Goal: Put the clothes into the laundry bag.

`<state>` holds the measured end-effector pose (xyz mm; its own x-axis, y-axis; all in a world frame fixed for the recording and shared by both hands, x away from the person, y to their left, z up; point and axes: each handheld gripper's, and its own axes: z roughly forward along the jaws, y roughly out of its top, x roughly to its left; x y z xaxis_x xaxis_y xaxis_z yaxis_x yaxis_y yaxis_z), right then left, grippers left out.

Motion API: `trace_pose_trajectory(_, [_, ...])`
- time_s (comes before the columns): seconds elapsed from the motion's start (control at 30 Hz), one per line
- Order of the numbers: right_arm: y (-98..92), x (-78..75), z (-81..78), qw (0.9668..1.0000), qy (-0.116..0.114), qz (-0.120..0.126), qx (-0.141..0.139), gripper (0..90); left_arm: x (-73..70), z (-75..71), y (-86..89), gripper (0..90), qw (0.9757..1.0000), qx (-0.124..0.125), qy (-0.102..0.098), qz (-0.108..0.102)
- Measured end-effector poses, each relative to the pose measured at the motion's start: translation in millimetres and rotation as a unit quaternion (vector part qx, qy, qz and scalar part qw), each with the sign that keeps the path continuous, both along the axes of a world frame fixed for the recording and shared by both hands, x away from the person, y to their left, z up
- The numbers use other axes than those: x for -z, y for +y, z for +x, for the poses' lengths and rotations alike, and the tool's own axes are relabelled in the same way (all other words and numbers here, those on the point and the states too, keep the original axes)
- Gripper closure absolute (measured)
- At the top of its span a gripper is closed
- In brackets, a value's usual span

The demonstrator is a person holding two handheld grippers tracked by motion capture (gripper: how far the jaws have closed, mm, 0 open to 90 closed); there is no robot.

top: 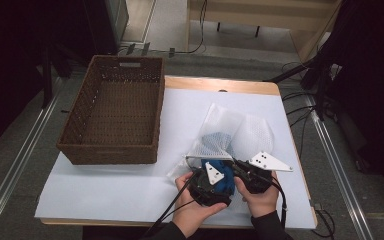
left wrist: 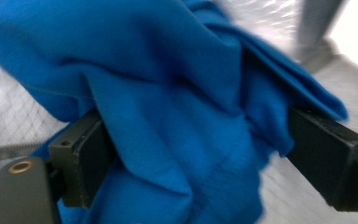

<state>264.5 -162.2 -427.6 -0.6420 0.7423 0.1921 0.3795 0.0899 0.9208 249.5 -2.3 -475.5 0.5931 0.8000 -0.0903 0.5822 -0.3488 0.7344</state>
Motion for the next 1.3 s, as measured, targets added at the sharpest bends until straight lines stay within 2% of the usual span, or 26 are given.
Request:
trace_pose_trajectory(0.07, [0.1, 2.1, 0.9, 1.0, 0.004, -0.002, 0.0, 89.0, 0.2, 0.8, -1.6, 18.7, 0.9997, -0.019, -0.013, 0.004])
trace_pose_trajectory(0.13, [-0.5, 4.4, 1.9, 1.0, 0.007, -0.002, 0.0, 89.0, 0.8, 1.8, -0.3, 39.6, 0.9989, -0.035, -0.03, 0.007])
trace_pose_trajectory(0.2, [-0.8, 4.8, 2.0, 1.0, 0.009, -0.002, 0.0, 89.0, -0.2, 3.0, 2.7, 59.8, 0.999, -0.027, -0.036, -0.002])
trace_pose_trajectory(0.23, [-0.9, 4.6, 1.9, 1.0, 0.006, -0.002, -0.001, 89.0, -1.7, 3.9, 4.8, 66.3, 0.9991, -0.021, -0.035, -0.009])
trace_pose_trajectory(0.3, [-0.6, 3.5, 1.1, 1.0, 0.006, -0.001, -0.001, 89.0, -6.4, 5.9, 10.2, 74.2, 0.9989, -0.011, -0.027, -0.036])
trace_pose_trajectory(0.37, [0.2, 2.4, 0.4, 1.0, 0.004, 0.001, -0.001, 89.0, -12.5, 7.3, 14.5, 75.7, 0.9977, -0.011, -0.038, -0.054])
trace_pose_trajectory(0.4, [0.6, 2.0, 0.1, 1.0, 0.003, 0.001, -0.002, 89.0, -15.8, 8.3, 16.0, 75.8, 0.9966, -0.014, -0.046, -0.067])
trace_pose_trajectory(0.5, [3.1, 0.4, -1.5, 1.0, -0.001, 0.006, -0.002, 89.0, -24.0, 14.1, 18.4, 75.9, 0.9935, -0.03, -0.067, -0.086])
trace_pose_trajectory(0.57, [4.9, -0.8, -2.9, 1.0, -0.001, 0.008, -0.004, 89.0, -23.2, 21.6, 17.2, 75.8, 0.9922, -0.043, -0.071, -0.093])
trace_pose_trajectory(0.6, [5.4, -1.0, -2.9, 1.0, -0.003, 0.008, -0.005, 89.0, -20.2, 26.7, 16.1, 75.7, 0.9925, -0.046, -0.073, -0.086])
trace_pose_trajectory(0.67, [5.8, -0.1, -2.6, 1.0, 0.0, 0.006, -0.006, 89.0, -10.3, 38.9, 13.3, 74.6, 0.9942, -0.055, -0.058, -0.071])
trace_pose_trajectory(0.7, [5.6, 1.8, -1.9, 1.0, 0.005, 0.004, -0.007, 89.0, -4.7, 44.6, 12.3, 70.0, 0.9951, -0.057, -0.043, -0.068])
trace_pose_trajectory(0.77, [5.1, 3.3, -1.4, 0.9999, 0.007, 0.004, -0.006, 89.0, 1.2, 49.5, 11.5, 59.7, 0.9957, -0.044, -0.022, -0.078])
trace_pose_trajectory(0.8, [5.1, 3.3, -1.4, 0.9999, 0.007, 0.004, -0.006, 89.0, 0.1, 47.3, 11.7, 59.7, 0.9957, -0.033, -0.025, -0.082])
trace_pose_trajectory(0.83, [3.5, 3.7, -1.1, 1.0, 0.007, 0.002, -0.005, 89.0, -2.2, 43.8, 12.6, 47.0, 0.9958, -0.017, -0.027, -0.086])
trace_pose_trajectory(0.9, [2.4, 4.1, -0.4, 1.0, 0.006, 0.003, -0.005, 89.0, -8.5, 33.5, 18.7, 45.3, 0.995, 0.009, -0.034, -0.094])
trace_pose_trajectory(1.03, [-2.4, 4.9, 1.8, 0.9999, 0.009, 0.007, 0.002, 89.0, -14.1, 16.0, 35.3, 38.6, 0.9945, 0.009, -0.055, -0.089])
trace_pose_trajectory(1.1, [-3.8, 5.5, 2.9, 0.9999, 0.011, 0.008, 0.005, 89.0, -12.3, 10.4, 40.0, 31.9, 0.9954, -0.001, -0.06, -0.074])
trace_pose_trajectory(1.13, [-3.9, 5.6, 3.3, 0.9999, 0.012, 0.008, 0.007, 89.0, -11.1, 8.5, 43.0, 28.6, 0.9961, -0.003, -0.057, -0.067])
trace_pose_trajectory(1.2, [-3.5, 5.8, 3.4, 0.9999, 0.012, 0.007, 0.007, 89.0, -6.8, 5.6, 47.9, 26.1, 0.9968, -0.014, -0.042, -0.067])
trace_pose_trajectory(1.3, [-2.1, 6.4, 3.5, 0.9999, 0.012, 0.004, 0.005, 89.1, 2.0, 3.8, 45.6, 25.5, 0.9991, -0.004, -0.016, -0.039])
